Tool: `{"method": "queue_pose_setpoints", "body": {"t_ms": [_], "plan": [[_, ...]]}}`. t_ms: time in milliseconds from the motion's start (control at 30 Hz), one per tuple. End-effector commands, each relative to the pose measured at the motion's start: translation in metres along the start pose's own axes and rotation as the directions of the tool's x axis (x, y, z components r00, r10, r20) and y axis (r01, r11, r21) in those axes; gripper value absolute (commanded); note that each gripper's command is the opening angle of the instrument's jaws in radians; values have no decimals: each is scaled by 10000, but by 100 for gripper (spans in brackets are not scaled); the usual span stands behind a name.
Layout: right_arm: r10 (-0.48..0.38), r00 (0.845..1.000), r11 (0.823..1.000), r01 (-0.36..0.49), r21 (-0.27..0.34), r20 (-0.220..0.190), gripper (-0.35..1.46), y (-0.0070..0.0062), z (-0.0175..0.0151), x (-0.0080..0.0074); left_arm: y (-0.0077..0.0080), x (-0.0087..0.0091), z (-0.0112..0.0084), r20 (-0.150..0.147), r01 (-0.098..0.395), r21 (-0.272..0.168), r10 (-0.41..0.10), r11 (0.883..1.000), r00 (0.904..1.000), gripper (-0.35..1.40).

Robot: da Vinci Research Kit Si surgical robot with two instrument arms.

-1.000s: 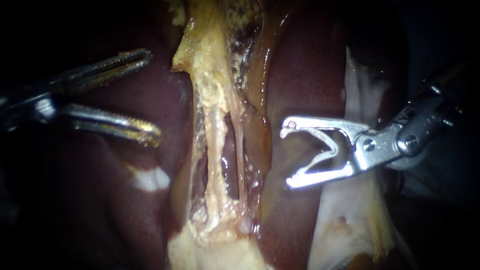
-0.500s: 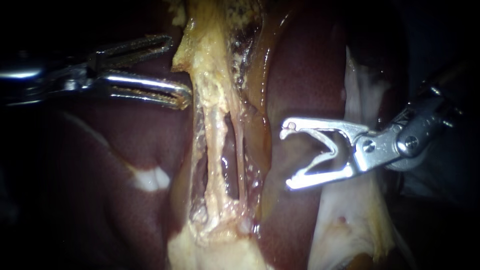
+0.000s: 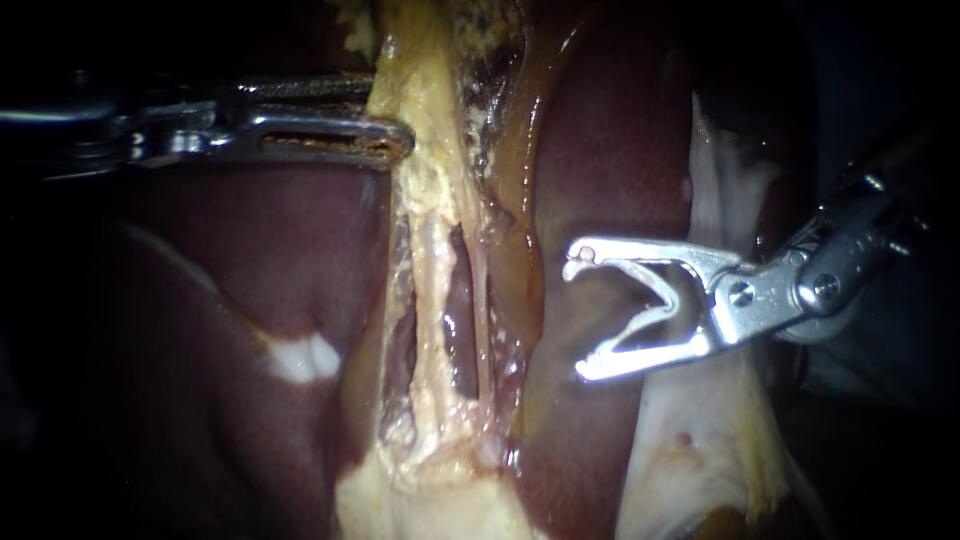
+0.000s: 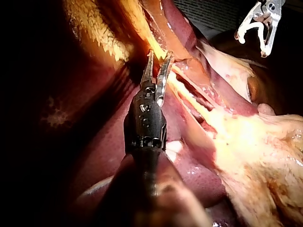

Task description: Grabbing gallbladder

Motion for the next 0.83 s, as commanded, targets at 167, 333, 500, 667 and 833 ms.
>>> {"method": "queue_pose_setpoints", "body": {"t_ms": [167, 333, 500, 667, 833], "plan": [[0, 10000, 10000, 0, 2, -1, 60, 0, 0, 0, 6, 1, -1, -266, 272, -24, -273, 9996, 9993, -35], [0, 10000, 10000, 0, 6, -3, 60, 0, -1, 1, 19, 6, -5, -597, 563, -187, -574, 9982, 9966, -35], [1, 10000, 10000, -1, 6, -3, 60, 0, -1, 1, 20, 7, -7, -578, 745, -284, -760, 9968, 9954, -35], [2, 10000, 10000, -2, 6, -3, 60, 0, -1, 1, 19, 7, -6, -575, 751, -300, -768, 9967, 9954, -35], [2, 10000, 10000, -2, 5, -3, 60, 0, -1, 1, 18, 6, -6, -573, 759, -315, -776, 9966, 9953, -35]]}}
